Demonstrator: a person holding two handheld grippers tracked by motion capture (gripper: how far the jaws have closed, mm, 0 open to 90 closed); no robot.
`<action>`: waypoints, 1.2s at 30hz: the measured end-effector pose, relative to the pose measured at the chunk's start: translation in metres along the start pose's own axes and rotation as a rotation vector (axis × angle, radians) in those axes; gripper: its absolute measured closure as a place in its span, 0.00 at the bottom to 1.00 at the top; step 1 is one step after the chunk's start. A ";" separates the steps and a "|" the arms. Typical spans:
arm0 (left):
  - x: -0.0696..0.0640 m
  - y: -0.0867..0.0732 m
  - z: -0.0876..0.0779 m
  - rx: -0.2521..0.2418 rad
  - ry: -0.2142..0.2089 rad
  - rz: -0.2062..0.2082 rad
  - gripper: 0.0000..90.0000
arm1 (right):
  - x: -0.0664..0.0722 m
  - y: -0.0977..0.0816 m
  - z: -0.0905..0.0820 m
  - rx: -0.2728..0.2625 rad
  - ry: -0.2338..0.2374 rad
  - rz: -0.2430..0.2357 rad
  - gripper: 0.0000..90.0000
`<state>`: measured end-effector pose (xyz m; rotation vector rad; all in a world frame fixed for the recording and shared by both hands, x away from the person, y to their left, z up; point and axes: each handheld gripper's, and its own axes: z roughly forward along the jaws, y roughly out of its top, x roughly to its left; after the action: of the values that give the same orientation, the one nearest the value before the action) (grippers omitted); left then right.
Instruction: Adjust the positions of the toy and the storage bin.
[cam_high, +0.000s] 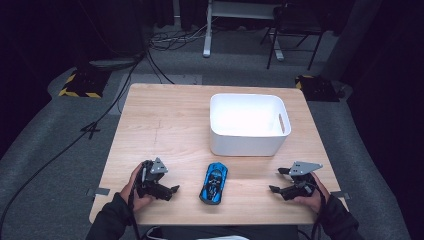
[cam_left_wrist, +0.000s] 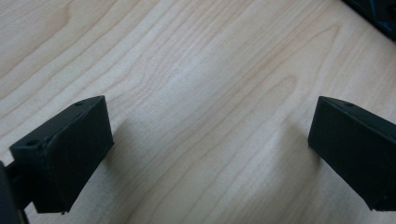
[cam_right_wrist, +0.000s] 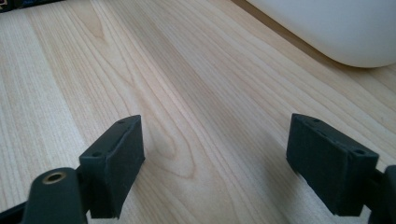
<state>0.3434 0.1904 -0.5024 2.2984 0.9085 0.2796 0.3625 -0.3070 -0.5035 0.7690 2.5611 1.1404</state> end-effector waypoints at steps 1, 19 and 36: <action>-0.001 0.000 -0.001 0.004 0.003 0.028 0.00 | 0.000 0.000 0.000 0.000 -0.001 0.000 0.21; -0.032 0.025 0.022 -0.013 -0.070 0.116 0.00 | 0.000 0.000 0.000 0.000 -0.002 0.004 0.21; -0.075 0.060 0.054 -0.022 -0.142 0.145 0.00 | 0.000 0.000 0.000 -0.001 -0.005 0.004 0.21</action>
<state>0.3420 0.0800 -0.5037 2.3343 0.6664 0.1842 0.3630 -0.3068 -0.5035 0.7765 2.5561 1.1388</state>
